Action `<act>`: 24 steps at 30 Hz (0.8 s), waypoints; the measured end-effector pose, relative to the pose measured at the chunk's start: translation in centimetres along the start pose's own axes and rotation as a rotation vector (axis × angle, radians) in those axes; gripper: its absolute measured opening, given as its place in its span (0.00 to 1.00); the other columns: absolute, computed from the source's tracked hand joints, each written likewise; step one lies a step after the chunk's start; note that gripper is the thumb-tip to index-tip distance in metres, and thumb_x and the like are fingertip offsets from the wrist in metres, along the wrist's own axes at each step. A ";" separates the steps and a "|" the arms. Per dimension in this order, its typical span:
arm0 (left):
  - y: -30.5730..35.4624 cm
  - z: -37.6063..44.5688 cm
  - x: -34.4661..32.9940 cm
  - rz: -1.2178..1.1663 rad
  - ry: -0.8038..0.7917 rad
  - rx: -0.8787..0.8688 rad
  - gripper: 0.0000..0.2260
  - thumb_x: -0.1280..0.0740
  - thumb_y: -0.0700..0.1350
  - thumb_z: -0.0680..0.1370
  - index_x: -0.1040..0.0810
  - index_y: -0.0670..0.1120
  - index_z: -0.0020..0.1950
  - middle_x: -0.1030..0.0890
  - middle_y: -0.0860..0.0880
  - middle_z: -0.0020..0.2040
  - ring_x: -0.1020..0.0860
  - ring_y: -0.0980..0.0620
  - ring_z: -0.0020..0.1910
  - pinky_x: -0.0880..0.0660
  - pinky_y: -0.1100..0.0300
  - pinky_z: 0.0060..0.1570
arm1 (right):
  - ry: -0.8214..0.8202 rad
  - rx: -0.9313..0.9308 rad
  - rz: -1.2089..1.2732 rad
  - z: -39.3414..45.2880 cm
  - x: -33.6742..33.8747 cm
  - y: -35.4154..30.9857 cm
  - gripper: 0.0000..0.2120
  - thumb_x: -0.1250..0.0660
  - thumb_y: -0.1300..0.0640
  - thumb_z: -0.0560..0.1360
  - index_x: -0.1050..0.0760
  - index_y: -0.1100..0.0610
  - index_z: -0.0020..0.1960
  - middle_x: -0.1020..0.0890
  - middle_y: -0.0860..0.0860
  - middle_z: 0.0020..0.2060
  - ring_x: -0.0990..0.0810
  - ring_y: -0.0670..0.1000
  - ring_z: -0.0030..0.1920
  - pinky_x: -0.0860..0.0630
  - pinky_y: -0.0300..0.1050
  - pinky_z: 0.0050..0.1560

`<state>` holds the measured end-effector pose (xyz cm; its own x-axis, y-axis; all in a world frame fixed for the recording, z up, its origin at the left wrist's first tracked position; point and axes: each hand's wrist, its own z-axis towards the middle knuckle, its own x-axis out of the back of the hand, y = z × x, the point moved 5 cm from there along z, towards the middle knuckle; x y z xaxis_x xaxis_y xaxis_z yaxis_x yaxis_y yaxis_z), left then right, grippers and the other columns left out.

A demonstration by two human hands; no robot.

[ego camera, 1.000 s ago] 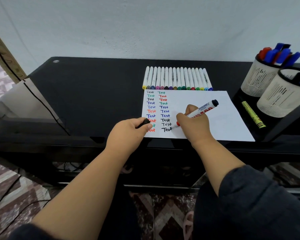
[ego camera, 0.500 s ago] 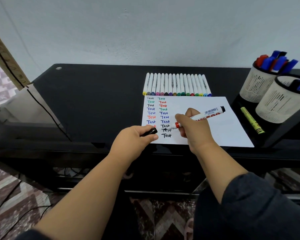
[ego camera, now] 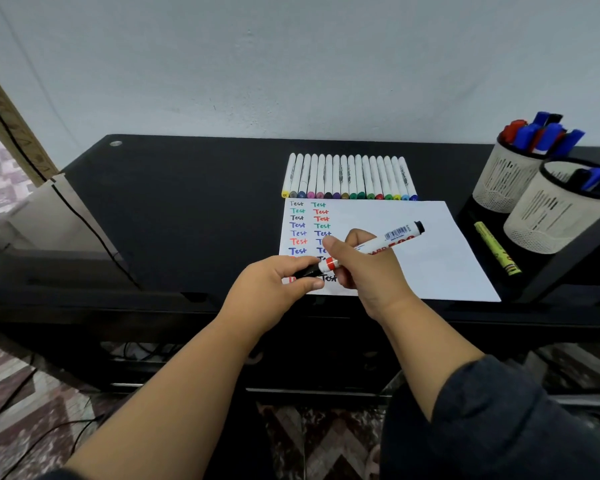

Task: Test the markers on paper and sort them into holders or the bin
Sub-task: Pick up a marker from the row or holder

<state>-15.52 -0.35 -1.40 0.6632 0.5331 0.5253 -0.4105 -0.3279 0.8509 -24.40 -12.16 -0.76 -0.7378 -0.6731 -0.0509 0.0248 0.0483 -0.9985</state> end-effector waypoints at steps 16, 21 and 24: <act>0.5 -0.1 0.1 -0.172 0.041 0.091 0.09 0.28 0.48 0.72 0.20 0.62 0.47 0.25 0.69 0.37 0.25 0.68 0.40 0.31 0.75 0.36 | 0.021 -0.084 0.111 0.4 0.1 -0.2 0.18 0.40 0.65 0.77 0.40 0.56 0.31 0.27 0.49 0.19 0.33 0.46 0.19 0.33 0.37 0.26; 1.3 -0.2 -0.1 -0.091 0.049 0.057 0.12 0.29 0.48 0.74 0.25 0.66 0.38 0.25 0.68 0.36 0.25 0.70 0.39 0.31 0.78 0.34 | 0.031 -0.123 0.134 0.6 -0.1 0.2 0.18 0.41 0.65 0.77 0.39 0.56 0.30 0.28 0.49 0.19 0.34 0.46 0.19 0.36 0.36 0.23; 1.5 -0.1 0.0 0.015 0.102 0.033 0.04 0.31 0.50 0.75 0.19 0.58 0.48 0.24 0.63 0.40 0.24 0.60 0.45 0.27 0.66 0.44 | 0.042 -0.144 0.144 0.8 -0.2 0.3 0.18 0.41 0.65 0.77 0.40 0.55 0.30 0.29 0.49 0.18 0.36 0.46 0.19 0.38 0.36 0.23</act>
<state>-16.20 -0.81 -0.14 0.5889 0.6042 0.5367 -0.3981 -0.3610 0.8433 -23.66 -12.58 -1.09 -0.7613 -0.6202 -0.1892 0.0377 0.2489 -0.9678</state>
